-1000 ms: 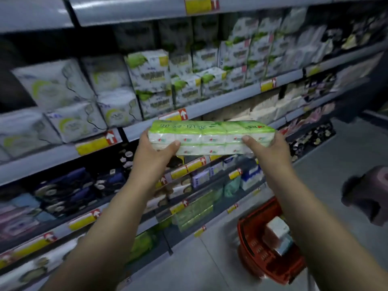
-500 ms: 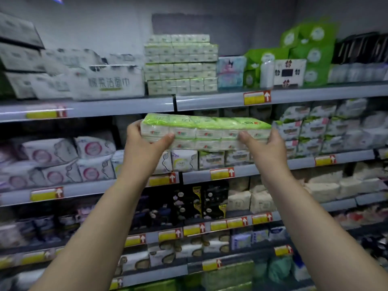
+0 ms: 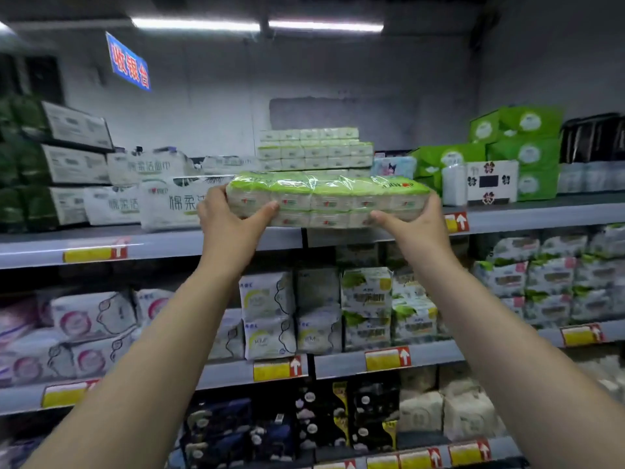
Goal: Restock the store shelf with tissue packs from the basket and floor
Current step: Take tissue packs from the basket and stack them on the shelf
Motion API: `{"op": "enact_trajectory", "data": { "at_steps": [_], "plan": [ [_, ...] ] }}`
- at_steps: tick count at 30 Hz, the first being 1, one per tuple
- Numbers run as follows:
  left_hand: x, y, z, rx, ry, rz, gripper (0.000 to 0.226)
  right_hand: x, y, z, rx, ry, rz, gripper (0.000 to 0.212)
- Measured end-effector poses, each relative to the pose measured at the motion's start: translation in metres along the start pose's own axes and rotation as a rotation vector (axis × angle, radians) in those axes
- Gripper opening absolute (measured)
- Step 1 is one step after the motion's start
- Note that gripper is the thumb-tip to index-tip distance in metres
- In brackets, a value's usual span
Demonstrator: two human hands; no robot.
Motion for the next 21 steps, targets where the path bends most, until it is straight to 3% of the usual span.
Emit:
{"op": "enact_trajectory", "data": {
  "at_steps": [6,9,13,17,21],
  "plan": [
    [0.009,-0.071,-0.029,-0.014,0.024,-0.072,0.071,0.006,-0.066,-0.025,-0.045,0.023,0.121,0.096],
    [0.012,-0.106,-0.04,-0.01,0.019,-0.12,0.069,0.009,-0.103,-0.038,-0.093,0.045,0.194,0.083],
    [0.012,-0.145,-0.056,-0.044,-0.016,-0.189,0.062,0.012,-0.148,-0.057,-0.126,0.063,0.212,0.095],
    [0.013,-0.181,-0.067,-0.077,0.089,-0.273,0.078,0.018,-0.187,-0.073,-0.15,0.065,0.264,0.082],
    [0.015,-0.214,-0.082,-0.131,0.138,-0.292,0.06,0.021,-0.224,-0.092,-0.176,0.066,0.291,0.072]
  ]
}}
Point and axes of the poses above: each hand's wrist, its own y-axis away from the middle knuckle, its own z-axis out of the back of the hand, x = y × z, the point moved 2 cm from there along -y, towards the middle knuckle
